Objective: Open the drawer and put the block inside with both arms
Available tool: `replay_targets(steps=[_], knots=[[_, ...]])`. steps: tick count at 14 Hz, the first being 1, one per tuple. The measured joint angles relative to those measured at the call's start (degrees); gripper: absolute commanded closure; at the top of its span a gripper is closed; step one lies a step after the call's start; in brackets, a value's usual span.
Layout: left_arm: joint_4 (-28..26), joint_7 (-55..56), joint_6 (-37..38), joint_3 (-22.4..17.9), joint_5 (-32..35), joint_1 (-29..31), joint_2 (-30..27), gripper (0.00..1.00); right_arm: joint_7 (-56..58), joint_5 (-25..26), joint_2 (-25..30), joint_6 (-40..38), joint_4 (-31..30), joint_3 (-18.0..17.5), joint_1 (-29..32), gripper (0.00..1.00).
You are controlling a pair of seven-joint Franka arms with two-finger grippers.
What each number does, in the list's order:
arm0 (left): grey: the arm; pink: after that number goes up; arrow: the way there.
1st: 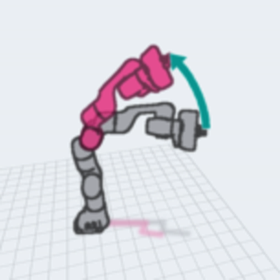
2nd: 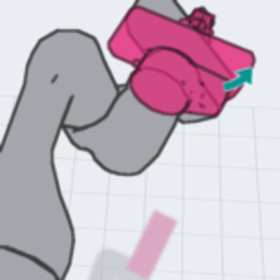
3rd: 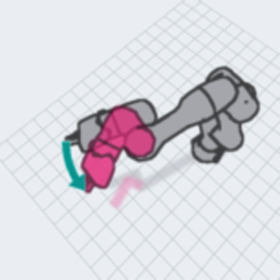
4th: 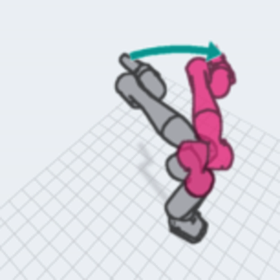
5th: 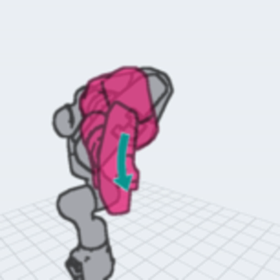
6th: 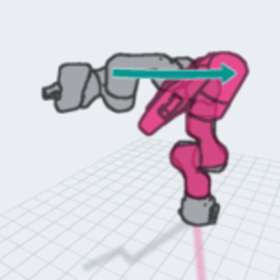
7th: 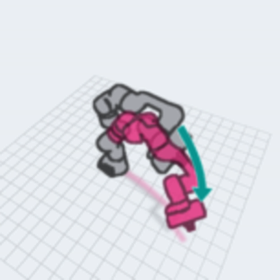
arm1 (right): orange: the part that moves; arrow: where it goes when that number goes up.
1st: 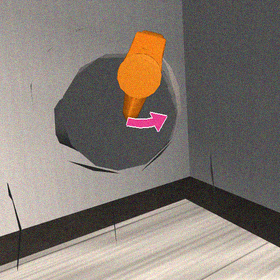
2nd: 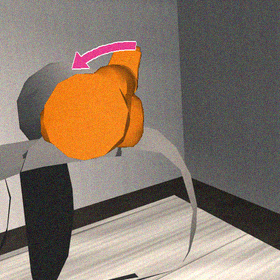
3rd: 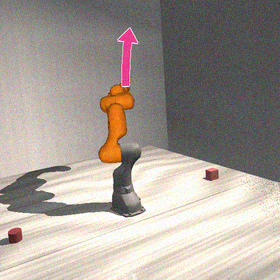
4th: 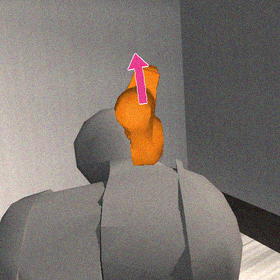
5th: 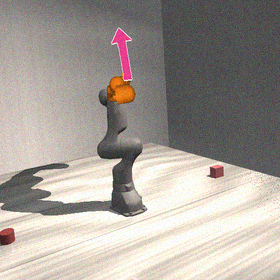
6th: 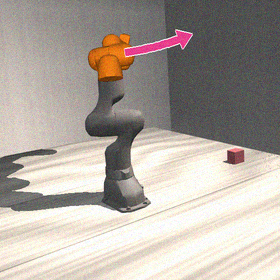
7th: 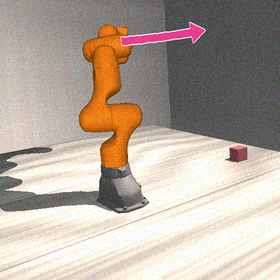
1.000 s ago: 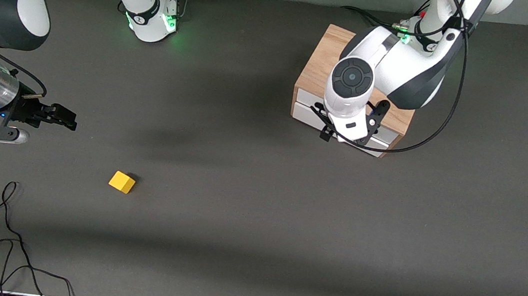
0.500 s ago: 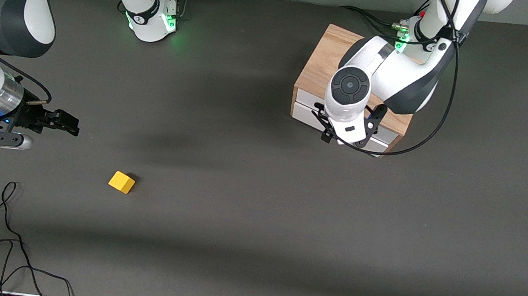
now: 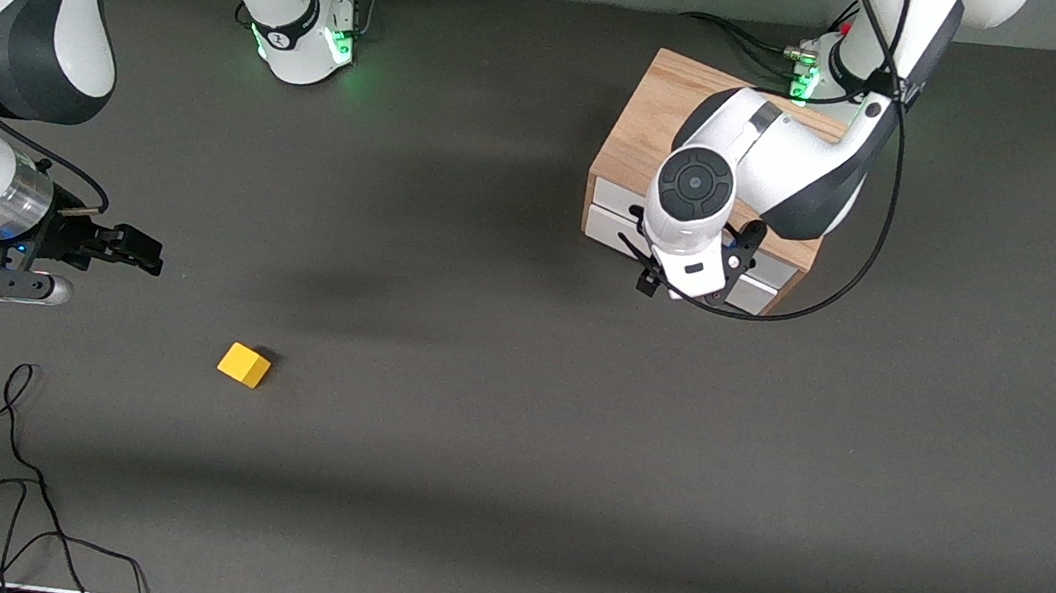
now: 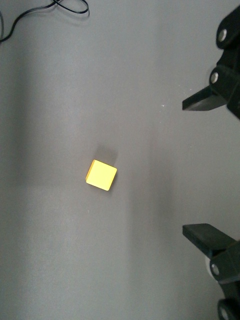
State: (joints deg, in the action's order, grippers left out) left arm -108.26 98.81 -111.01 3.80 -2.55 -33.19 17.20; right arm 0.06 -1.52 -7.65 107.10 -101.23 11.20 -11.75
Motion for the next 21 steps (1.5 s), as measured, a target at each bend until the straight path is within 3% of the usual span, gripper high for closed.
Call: replay_targets(steps=[13,21], knots=[[0.29,0.01,-2.45,-0.78,0.02,0.88,4.10,0.00,-0.03,-1.22,-2.74,2.84,0.13,0.00,0.00,0.00],[0.98,0.01,-3.07,-0.82,0.02,1.31,5.53,0.00,-0.05,-1.37,-6.22,3.12,3.95,0.00,0.00,0.00]])
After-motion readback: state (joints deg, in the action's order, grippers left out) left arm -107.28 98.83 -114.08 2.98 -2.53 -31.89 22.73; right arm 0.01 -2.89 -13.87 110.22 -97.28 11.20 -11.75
